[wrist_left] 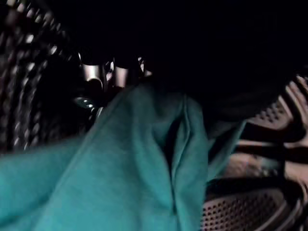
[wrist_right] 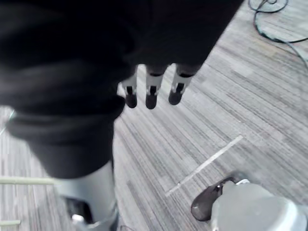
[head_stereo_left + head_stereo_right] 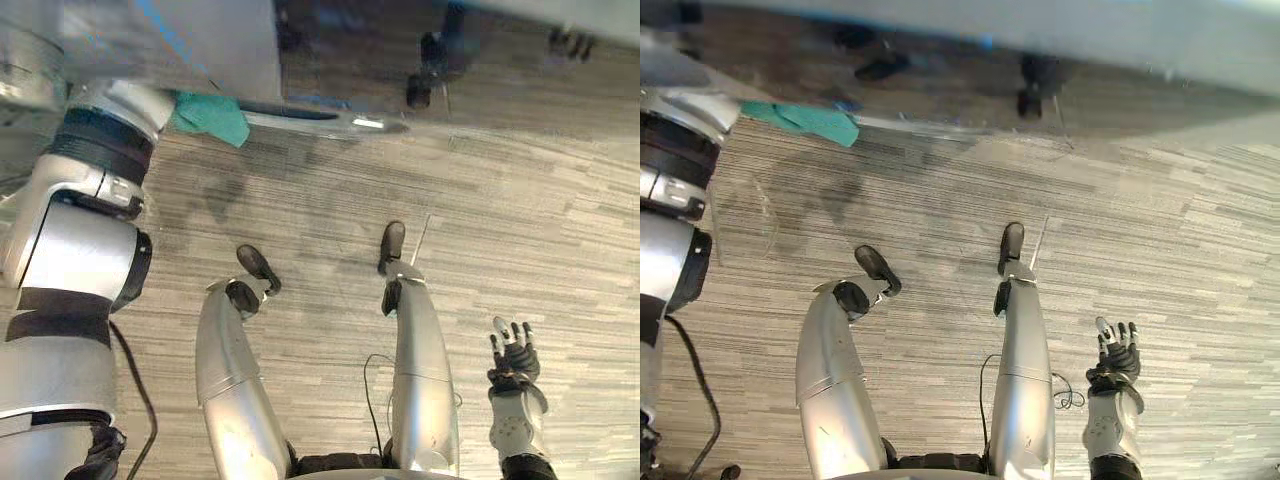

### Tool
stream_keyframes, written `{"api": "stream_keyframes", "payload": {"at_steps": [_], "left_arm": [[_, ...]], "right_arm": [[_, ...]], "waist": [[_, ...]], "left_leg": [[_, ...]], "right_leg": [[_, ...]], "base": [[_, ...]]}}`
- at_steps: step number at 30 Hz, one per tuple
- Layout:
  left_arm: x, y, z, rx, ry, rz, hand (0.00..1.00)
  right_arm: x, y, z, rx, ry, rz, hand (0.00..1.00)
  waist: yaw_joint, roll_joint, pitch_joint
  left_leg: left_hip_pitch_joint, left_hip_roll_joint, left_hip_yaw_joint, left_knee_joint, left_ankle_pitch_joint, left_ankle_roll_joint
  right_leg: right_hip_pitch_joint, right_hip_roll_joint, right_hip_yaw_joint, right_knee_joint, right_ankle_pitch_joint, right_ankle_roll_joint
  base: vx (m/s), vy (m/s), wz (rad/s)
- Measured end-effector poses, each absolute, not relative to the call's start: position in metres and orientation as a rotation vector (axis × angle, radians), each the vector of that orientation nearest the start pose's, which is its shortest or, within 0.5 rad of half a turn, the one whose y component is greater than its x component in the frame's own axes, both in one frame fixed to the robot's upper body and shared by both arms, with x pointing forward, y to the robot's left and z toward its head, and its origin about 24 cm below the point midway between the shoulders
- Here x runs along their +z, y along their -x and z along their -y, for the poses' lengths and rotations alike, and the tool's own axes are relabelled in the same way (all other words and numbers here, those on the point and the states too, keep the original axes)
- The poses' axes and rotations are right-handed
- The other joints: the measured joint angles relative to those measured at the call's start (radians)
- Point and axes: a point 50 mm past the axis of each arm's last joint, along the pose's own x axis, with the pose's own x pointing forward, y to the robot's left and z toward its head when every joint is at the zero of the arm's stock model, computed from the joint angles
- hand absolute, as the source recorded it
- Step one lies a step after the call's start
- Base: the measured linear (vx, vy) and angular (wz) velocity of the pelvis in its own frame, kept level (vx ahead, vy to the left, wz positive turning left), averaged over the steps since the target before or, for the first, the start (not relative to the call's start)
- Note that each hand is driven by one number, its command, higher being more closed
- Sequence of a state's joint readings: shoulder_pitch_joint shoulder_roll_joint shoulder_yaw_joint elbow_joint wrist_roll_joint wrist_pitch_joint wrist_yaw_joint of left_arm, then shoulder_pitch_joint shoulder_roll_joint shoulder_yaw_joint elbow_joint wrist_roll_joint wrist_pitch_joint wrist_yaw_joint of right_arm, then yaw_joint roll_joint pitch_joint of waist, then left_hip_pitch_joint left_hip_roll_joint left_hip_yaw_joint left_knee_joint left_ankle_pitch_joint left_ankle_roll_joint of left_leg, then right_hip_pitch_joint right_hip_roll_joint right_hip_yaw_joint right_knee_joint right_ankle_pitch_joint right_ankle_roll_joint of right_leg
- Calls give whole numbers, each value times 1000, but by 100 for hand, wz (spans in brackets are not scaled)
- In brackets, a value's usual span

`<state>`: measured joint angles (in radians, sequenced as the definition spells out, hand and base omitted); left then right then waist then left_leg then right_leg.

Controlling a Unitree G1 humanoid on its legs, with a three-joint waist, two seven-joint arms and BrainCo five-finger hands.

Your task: Pick up the laundry basket with both hands and put the clothes into the washing machine.

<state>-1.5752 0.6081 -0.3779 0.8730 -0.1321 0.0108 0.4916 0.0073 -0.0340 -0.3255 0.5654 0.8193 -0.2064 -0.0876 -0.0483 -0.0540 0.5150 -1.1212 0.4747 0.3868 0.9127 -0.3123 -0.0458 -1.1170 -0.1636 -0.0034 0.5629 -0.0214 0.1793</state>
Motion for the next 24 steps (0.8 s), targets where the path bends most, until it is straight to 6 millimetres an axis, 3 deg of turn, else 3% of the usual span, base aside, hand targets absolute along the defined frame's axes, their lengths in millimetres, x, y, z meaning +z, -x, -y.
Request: {"api": "stream_keyframes", "payload": {"at_steps": [4,7,10,14,19,24], "left_arm": [[411,-383,-162,256,29,692,100],[402,-390,-147,146,254,613,100],[415,-385,-151,83,452,617,100],[452,-362,-175,69,537,778,100],[463,-350,-192,98,578,860,100],[473,-333,-220,236,551,964,100]], "right_arm": [[-77,-195,227,-721,-816,-290,0],[-77,-194,225,-750,-816,-299,0],[-72,-197,228,-745,-811,-276,0],[-73,-195,229,-744,-811,-291,0],[-72,-184,242,-787,-808,-274,0],[-64,-178,261,-817,-775,-221,0]], "waist": [[-27,0,0],[-42,0,0],[-46,0,0],[-45,0,0],[-46,0,6],[-50,-1,19]], "left_leg": [[-39,18,18,19,-7,13],[-51,32,24,43,-10,18],[-52,37,42,50,-13,23],[-53,68,60,82,-21,30],[-53,80,83,121,-28,40],[-54,82,91,152,-36,52]], "right_leg": [[-41,20,22,-26,32,5],[-58,27,34,-15,33,7],[-83,33,56,-4,37,9],[-99,58,78,-3,49,7],[-133,62,108,42,49,7],[-163,62,124,84,49,7]], "base": [[-45,46,-28],[-8,51,-16],[-21,31,-11],[-18,18,-24],[-14,19,-11],[-22,22,-6]]}}
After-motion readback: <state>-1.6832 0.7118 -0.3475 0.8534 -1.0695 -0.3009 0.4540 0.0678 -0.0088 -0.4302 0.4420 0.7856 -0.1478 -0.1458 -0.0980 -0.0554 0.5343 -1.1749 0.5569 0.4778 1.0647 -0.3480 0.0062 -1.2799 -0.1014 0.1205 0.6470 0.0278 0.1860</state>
